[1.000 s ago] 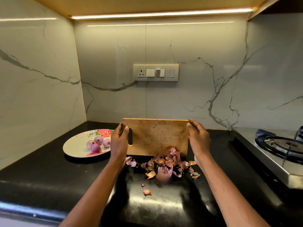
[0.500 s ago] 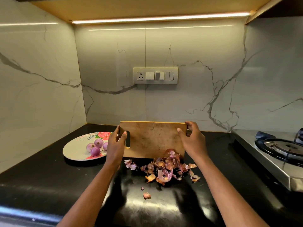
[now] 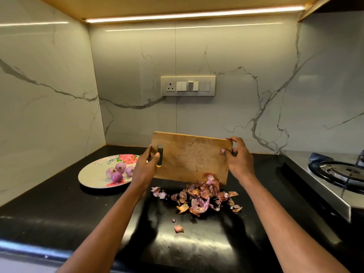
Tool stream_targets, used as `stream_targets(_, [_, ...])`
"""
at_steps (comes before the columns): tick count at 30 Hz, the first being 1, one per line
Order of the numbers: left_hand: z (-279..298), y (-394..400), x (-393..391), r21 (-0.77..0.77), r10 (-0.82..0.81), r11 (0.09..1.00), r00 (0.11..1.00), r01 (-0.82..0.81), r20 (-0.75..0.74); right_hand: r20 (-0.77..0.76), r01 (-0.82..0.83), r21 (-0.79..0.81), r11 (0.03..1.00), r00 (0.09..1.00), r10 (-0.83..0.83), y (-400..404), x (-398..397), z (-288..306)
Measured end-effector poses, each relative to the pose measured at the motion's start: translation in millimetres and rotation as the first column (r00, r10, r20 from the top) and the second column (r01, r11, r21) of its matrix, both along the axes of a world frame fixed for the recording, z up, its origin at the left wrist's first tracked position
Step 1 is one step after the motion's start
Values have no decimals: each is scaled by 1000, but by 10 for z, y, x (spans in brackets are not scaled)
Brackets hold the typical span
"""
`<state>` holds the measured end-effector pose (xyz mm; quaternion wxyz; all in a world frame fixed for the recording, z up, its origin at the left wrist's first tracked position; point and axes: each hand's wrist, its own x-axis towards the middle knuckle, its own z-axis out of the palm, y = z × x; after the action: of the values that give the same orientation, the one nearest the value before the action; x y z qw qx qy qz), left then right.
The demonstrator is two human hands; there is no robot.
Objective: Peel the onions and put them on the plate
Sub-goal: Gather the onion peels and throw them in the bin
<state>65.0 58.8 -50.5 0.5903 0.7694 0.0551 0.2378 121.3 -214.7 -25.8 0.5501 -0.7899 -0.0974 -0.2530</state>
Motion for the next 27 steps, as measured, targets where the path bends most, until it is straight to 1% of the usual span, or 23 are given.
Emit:
stream_targets(2, [151, -66, 88, 64, -39, 997, 999, 38, 15, -20, 18, 21, 1000, 1000, -18, -113, 27, 25])
stream_targets(7, [508, -476, 327, 8, -103, 995, 994, 103, 36, -40, 24, 71, 997, 999, -22, -480, -13, 43])
stream_targets(11, [694, -867, 526, 65, -170, 984, 984, 166, 58, -80, 21, 30, 999, 997, -19, -797, -73, 95])
stream_targets(14, [741, -1160, 661, 103, -258, 962, 966, 254, 30, -116, 27, 77, 997, 993, -18, -1072, -129, 92])
stream_targets(18, [631, -1565, 732, 135, -305, 943, 952, 304, -12, -173, 44, 164, 986, 985, -16, -1356, -248, -10])
stream_targets(21, [441, -1958, 665, 237, -336, 913, 942, 332, -27, -233, 73, 294, 953, 973, -3, -1479, -304, -130])
stream_targets(25, [55, -2465, 440, 316, -345, 874, 929, 370, -135, -321, 194, 455, 869, 946, -43, -1572, -330, -270])
stream_targets(27, [-125, -2631, 341, 387, -361, 826, 911, 411, -198, -363, 244, 454, 857, 929, -72, -1618, -360, -343])
